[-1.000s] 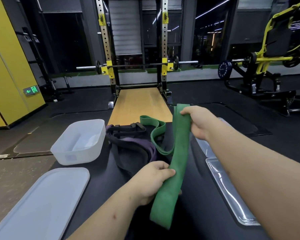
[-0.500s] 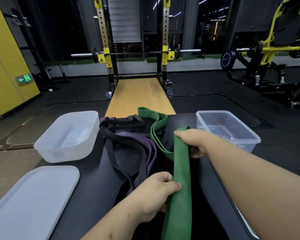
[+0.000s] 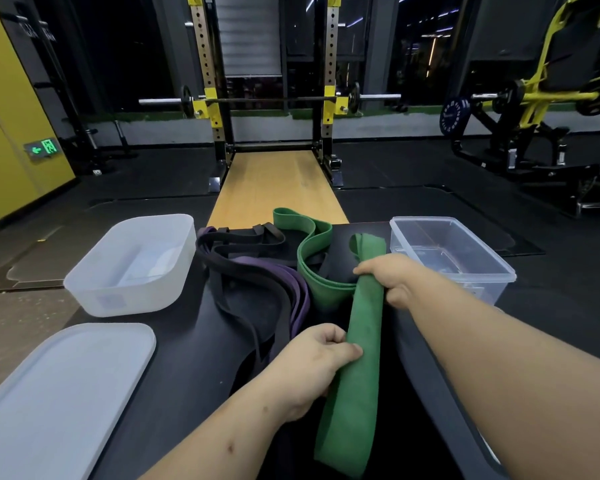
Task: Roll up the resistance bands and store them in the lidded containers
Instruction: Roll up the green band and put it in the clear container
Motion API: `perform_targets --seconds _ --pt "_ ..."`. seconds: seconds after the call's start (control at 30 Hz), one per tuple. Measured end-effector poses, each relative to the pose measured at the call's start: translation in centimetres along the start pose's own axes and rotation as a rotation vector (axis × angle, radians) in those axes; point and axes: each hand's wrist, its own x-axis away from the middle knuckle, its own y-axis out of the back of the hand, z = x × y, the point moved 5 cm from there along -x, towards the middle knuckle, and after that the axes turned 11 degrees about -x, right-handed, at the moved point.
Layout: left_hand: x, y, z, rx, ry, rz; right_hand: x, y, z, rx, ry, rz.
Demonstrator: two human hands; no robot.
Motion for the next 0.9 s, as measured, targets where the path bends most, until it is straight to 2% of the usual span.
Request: perform_targets --seconds 0.07,0.17,0.23,0.27,0.3,0.37,0.43,0.53,0.63,0.73,0.8,0.9 --pt "-0.4 0.2 -0.7 0.067 -0.056 -0.06 0.3 -0.8 2.2 -0.105 0.116 -0.005" --pt "-1.8 1.6 -2.5 0.101 -0.151 -0.223 1.3 -1.8 8.8 -0.469 0.524 -0.01" --pt "-2.8 2.4 -3.7 0.116 -0.172 -0.287 2.1 -2.5 12.3 -0.54 0.729 0.035" --pt "-3.1 2.7 -4.0 0.121 -0.165 -0.297 1.8 -3.0 12.9 -0.48 0.731 0.069" --pt "-3.3 2.8 -4.1 0.123 -0.15 -0.298 1.3 -3.4 12.6 -0.354 0.647 0.082" --pt "-3.2 2.4 -3.6 0.118 -0.104 -0.27 0.3 -3.7 9.4 -0.04 0.379 0.122" --pt "-2.8 2.0 -3.0 0.121 -0.063 -0.236 -0.1 -3.7 5.7 0.157 0.156 0.181" --pt "-1.8 1.8 -2.7 0.111 -0.024 -0.158 0.0 -3.2 2.2 0.12 0.038 0.186" --pt "-0.6 1.1 -2.7 0.043 0.023 0.036 1.0 -2.9 0.0 -0.008 -0.042 0.216" --pt "0.2 0.9 -2.6 -0.049 0.095 0.16 2.7 -2.5 -0.6 -0.157 -0.026 0.264" --pt "0.1 1.5 -2.8 -0.072 0.124 0.119 4.3 -1.9 -0.6 -0.225 0.004 0.327" --pt "-0.8 2.4 -3.2 0.044 0.086 0.01 6.7 -1.2 0.0 -0.15 0.102 0.445"
